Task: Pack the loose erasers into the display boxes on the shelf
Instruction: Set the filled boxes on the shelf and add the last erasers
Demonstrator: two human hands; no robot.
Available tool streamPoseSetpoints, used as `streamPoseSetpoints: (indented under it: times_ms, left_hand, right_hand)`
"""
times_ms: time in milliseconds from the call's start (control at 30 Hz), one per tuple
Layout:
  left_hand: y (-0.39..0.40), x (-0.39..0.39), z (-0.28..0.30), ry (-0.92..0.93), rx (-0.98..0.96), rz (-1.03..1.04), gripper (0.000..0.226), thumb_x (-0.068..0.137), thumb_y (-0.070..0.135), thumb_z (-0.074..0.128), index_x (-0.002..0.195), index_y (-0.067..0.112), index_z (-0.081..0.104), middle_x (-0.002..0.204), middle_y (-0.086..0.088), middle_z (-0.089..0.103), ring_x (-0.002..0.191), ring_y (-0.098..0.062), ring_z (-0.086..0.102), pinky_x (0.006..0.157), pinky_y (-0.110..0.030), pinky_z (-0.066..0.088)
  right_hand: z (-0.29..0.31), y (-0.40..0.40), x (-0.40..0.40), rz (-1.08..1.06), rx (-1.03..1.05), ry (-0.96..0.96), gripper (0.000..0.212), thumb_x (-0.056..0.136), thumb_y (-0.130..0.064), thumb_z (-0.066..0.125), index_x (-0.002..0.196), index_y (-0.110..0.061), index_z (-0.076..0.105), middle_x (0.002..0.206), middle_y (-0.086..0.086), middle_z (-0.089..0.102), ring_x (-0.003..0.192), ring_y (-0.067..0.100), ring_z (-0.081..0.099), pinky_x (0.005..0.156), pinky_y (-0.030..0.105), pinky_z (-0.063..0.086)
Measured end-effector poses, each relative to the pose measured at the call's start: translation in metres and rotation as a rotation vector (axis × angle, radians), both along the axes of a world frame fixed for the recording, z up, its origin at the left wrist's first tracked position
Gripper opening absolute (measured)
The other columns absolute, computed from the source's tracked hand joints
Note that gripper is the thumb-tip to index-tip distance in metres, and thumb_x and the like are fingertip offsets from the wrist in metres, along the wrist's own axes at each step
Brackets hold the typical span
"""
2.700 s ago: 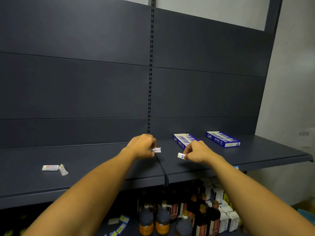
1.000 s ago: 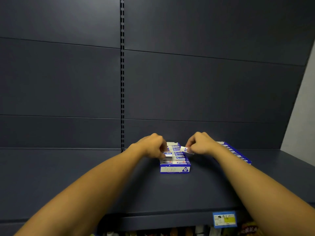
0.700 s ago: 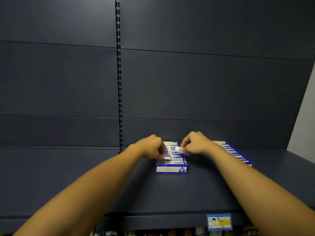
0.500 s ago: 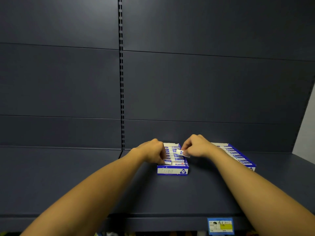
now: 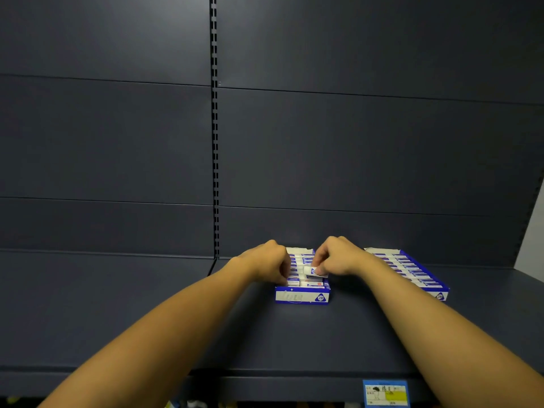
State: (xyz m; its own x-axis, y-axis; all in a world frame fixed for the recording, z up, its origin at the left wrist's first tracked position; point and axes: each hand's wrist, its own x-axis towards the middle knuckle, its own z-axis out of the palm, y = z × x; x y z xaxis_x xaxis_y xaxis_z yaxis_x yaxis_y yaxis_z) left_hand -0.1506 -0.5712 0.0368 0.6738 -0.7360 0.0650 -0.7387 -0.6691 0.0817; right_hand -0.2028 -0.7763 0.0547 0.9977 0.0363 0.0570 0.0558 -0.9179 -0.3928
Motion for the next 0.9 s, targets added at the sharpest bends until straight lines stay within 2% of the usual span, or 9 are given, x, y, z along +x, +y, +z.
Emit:
streamPoseSetpoints:
  times_ms: [100, 167, 333, 433, 567, 667, 900]
  left_hand:
    - [-0.001, 0.0, -0.001, 0.006, 0.002, -0.003, 0.026, 0.091, 0.024, 0.074, 0.112, 0.01, 0.071, 0.117, -0.007, 0.07, 0.106, -0.018, 0.065, 0.094, -0.034, 0.056]
    - [0.001, 0.001, -0.001, 0.014, -0.014, 0.006, 0.026, 0.091, 0.026, 0.075, 0.112, 0.011, 0.072, 0.117, -0.006, 0.071, 0.105, -0.016, 0.065, 0.093, -0.034, 0.057]
    - [0.008, 0.006, 0.002, 0.013, -0.136, 0.057, 0.029, 0.092, 0.031, 0.072, 0.114, 0.012, 0.071, 0.116, -0.003, 0.071, 0.102, -0.014, 0.064, 0.091, -0.034, 0.057]
    - [0.014, 0.006, 0.005, -0.019, -0.15, 0.064, 0.027, 0.096, 0.03, 0.067, 0.116, 0.012, 0.07, 0.118, -0.005, 0.07, 0.104, -0.015, 0.064, 0.093, -0.035, 0.056]
    - [0.022, 0.007, 0.008, -0.07, -0.17, 0.079, 0.025, 0.098, 0.03, 0.063, 0.114, 0.012, 0.071, 0.116, -0.003, 0.07, 0.098, -0.013, 0.063, 0.088, -0.033, 0.057]
    - [0.029, 0.009, 0.008, -0.092, -0.168, 0.106, 0.024, 0.097, 0.031, 0.063, 0.111, 0.013, 0.072, 0.112, -0.004, 0.07, 0.096, -0.016, 0.065, 0.087, -0.038, 0.058]
    - [0.037, 0.012, 0.006, -0.113, -0.159, 0.117, 0.021, 0.097, 0.029, 0.061, 0.108, 0.014, 0.072, 0.108, -0.003, 0.07, 0.092, -0.016, 0.064, 0.085, -0.038, 0.059]
  right_hand:
    - [-0.001, 0.002, 0.001, 0.017, -0.016, 0.034, 0.01, 0.082, -0.013, 0.081, 0.086, -0.021, 0.078, 0.091, -0.007, 0.069, 0.092, 0.01, 0.064, 0.086, 0.031, 0.056]
    - [-0.001, 0.004, 0.0, 0.032, -0.028, 0.063, 0.01, 0.083, -0.013, 0.08, 0.089, -0.021, 0.078, 0.094, -0.006, 0.069, 0.093, 0.009, 0.063, 0.086, 0.031, 0.055]
    - [-0.002, 0.006, 0.003, 0.041, -0.034, 0.091, 0.011, 0.081, -0.01, 0.081, 0.084, -0.019, 0.076, 0.088, -0.006, 0.069, 0.096, 0.013, 0.066, 0.085, 0.031, 0.057]
    - [-0.004, 0.01, 0.005, 0.042, -0.063, 0.102, 0.01, 0.08, -0.011, 0.082, 0.086, -0.017, 0.076, 0.095, -0.003, 0.07, 0.098, 0.014, 0.066, 0.088, 0.033, 0.058]
    - [-0.007, 0.012, 0.008, 0.029, -0.075, 0.113, 0.009, 0.08, -0.011, 0.082, 0.087, -0.015, 0.077, 0.098, -0.002, 0.071, 0.098, 0.014, 0.066, 0.089, 0.034, 0.058]
    - [-0.009, 0.011, 0.012, 0.009, -0.083, 0.112, 0.01, 0.078, -0.01, 0.083, 0.085, -0.016, 0.079, 0.097, -0.002, 0.073, 0.097, 0.013, 0.067, 0.09, 0.035, 0.058]
    - [-0.009, 0.008, 0.016, -0.012, -0.085, 0.095, 0.011, 0.077, -0.01, 0.085, 0.081, -0.016, 0.077, 0.101, 0.0, 0.07, 0.097, 0.016, 0.065, 0.086, 0.034, 0.058]
